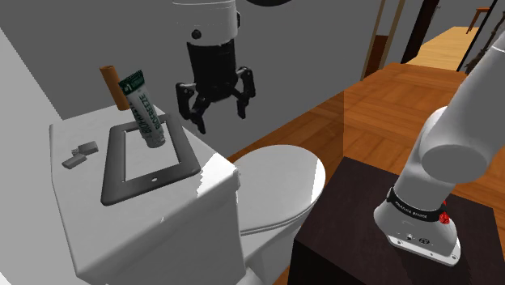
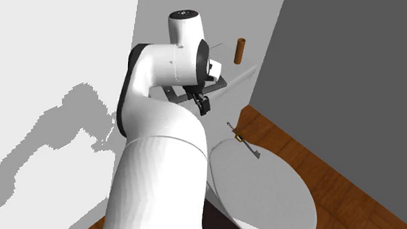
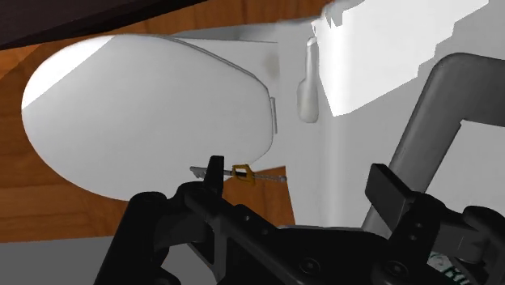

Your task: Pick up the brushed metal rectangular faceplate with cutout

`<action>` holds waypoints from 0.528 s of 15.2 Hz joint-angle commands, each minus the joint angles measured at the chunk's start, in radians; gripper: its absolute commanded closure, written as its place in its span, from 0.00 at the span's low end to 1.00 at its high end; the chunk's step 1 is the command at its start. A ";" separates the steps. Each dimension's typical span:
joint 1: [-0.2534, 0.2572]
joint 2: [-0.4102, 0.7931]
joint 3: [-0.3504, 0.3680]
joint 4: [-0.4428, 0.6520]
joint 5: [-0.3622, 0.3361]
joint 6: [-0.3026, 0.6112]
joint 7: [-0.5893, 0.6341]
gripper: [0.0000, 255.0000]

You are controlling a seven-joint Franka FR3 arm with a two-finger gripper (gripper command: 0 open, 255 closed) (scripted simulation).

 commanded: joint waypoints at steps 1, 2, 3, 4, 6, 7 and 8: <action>0.002 0.092 0.044 0.079 -0.067 0.003 0.096 0.00; 0.011 0.141 0.062 0.125 -0.107 -0.004 0.144 0.00; 0.023 0.193 0.078 0.174 -0.150 -0.013 0.191 0.00; 0.042 0.246 0.090 0.225 -0.194 -0.026 0.237 0.00; 0.094 0.354 0.100 0.338 -0.285 -0.061 0.323 0.00; 0.099 0.354 0.094 0.339 -0.284 -0.061 0.322 0.00; 0.099 0.351 0.091 0.323 -0.282 -0.047 0.323 0.00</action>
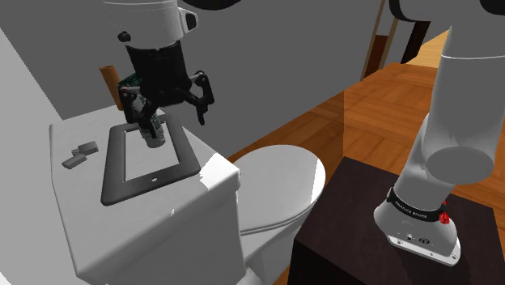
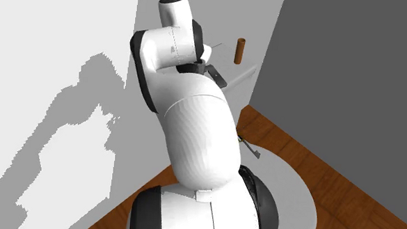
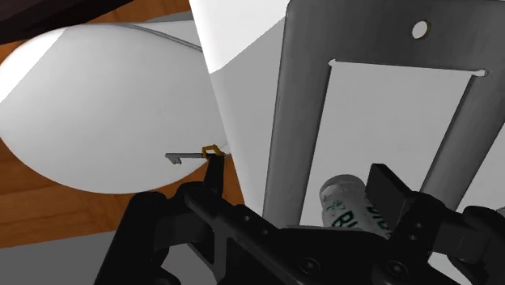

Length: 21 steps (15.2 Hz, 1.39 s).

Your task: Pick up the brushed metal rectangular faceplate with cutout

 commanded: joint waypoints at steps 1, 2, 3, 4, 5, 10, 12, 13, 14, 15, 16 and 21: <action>0.006 0.010 -0.001 -0.008 -0.010 0.016 0.016 0.00; 0.004 0.008 -0.001 -0.024 -0.009 0.030 0.017 0.00; 0.002 0.007 -0.002 -0.039 -0.009 0.044 0.018 0.00; 0.000 0.006 -0.002 -0.053 -0.008 0.058 0.020 0.00; -0.001 0.005 -0.003 -0.068 -0.008 0.071 0.021 0.00; -0.004 0.003 -0.004 -0.091 -0.008 0.093 0.023 1.00; -0.003 0.004 -0.003 -0.091 -0.009 0.094 0.025 1.00; -0.005 0.001 -0.004 -0.095 -0.007 0.096 0.023 1.00; -0.004 0.003 -0.003 -0.095 -0.008 0.097 0.025 1.00; -0.003 0.003 -0.003 -0.096 -0.009 0.098 0.026 1.00; -0.005 0.002 -0.004 -0.100 -0.008 0.101 0.024 1.00; 0.001 0.006 -0.002 -0.047 -0.009 0.052 0.019 1.00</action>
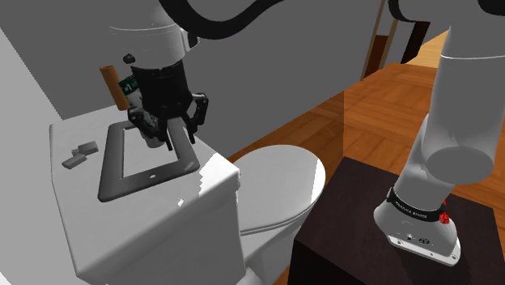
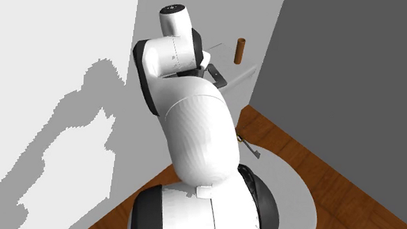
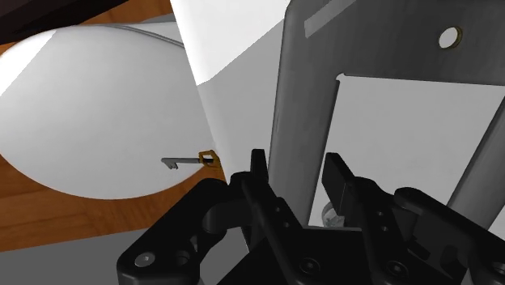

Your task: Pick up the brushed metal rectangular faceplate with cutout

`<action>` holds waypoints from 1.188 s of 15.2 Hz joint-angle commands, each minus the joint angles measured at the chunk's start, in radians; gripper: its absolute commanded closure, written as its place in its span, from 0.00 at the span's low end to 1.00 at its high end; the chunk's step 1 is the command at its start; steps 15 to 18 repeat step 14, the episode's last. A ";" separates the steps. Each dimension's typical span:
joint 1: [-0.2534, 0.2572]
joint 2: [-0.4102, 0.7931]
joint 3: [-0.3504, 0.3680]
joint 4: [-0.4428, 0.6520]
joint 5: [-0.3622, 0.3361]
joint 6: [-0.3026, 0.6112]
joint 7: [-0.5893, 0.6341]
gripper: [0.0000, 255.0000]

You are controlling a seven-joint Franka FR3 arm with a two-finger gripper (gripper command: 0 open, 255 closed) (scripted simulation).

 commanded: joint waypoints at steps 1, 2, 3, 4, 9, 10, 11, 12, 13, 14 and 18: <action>0.004 0.003 0.001 0.029 -0.001 -0.028 -0.003 1.00; 0.006 0.005 0.001 0.044 -0.001 -0.042 -0.004 1.00; 0.008 0.007 0.002 0.060 -0.002 -0.056 -0.005 1.00; 0.010 0.009 0.002 0.075 -0.004 -0.070 -0.006 1.00; 0.026 0.026 0.005 0.161 -0.015 -0.144 -0.009 1.00; 0.030 0.031 0.005 0.180 -0.018 -0.159 -0.009 1.00; 0.035 0.036 0.006 0.199 -0.021 -0.175 -0.009 1.00; 0.040 0.041 0.006 0.219 -0.025 -0.191 -0.009 1.00; 0.041 0.042 0.006 0.222 -0.026 -0.193 -0.009 1.00; 0.040 0.042 0.006 0.222 -0.026 -0.193 -0.009 1.00; 0.040 0.042 0.006 0.222 -0.026 -0.193 -0.009 1.00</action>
